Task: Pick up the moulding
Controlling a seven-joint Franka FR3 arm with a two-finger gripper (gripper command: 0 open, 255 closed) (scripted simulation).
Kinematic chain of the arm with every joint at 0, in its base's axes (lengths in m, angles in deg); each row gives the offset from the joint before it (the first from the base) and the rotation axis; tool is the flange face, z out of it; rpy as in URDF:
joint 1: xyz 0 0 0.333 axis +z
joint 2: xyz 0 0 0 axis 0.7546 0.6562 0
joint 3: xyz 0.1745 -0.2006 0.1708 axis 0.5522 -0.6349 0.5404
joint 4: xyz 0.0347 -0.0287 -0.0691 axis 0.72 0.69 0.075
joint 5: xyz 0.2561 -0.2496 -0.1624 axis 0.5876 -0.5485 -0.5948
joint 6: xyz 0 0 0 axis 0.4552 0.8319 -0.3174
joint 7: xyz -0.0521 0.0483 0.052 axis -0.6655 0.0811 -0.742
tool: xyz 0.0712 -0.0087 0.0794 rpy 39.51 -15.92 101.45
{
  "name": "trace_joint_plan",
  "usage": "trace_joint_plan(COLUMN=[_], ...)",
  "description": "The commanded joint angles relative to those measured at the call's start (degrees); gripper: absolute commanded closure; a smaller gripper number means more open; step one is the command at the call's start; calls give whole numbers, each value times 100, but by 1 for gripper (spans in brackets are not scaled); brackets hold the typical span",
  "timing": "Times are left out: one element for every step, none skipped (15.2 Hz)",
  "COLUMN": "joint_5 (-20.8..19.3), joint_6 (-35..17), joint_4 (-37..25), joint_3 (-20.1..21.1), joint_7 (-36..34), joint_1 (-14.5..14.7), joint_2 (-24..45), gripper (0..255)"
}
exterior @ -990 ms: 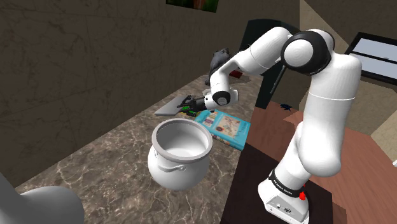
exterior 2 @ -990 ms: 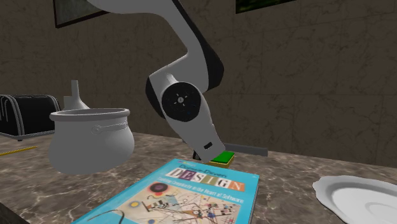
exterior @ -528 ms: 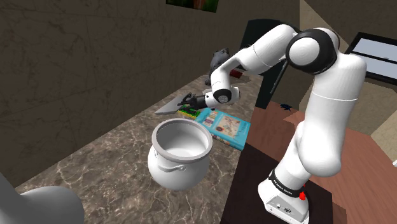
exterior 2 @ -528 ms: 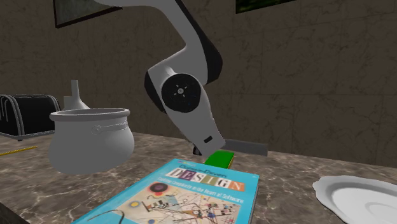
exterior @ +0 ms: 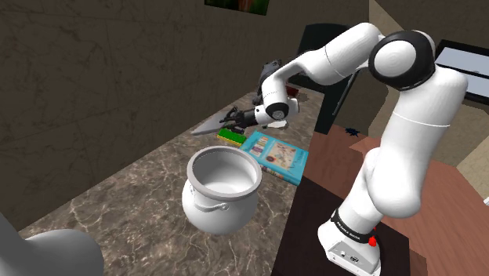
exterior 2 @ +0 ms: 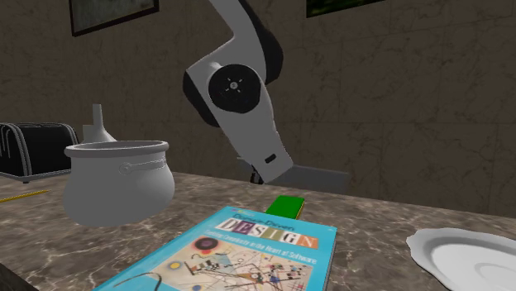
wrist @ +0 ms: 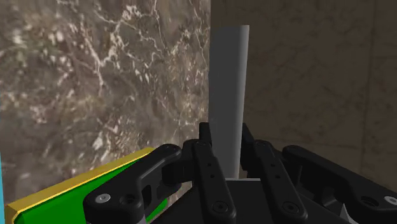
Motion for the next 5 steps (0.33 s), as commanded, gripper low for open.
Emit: trace_joint_plan(joint_5=[-141,-215,-290,-301,-301], joint_6=[-93,-138,-183,-190,-190], joint_4=[2,5,7,7,7], joint_3=[3,6,8,9,9], joint_7=[-150,-228,-307,-320,-319], joint_1=[16,23,31,32,32], joint_2=[-137,-204,-270,-280,-281], gripper=[255,255,255,255,255])
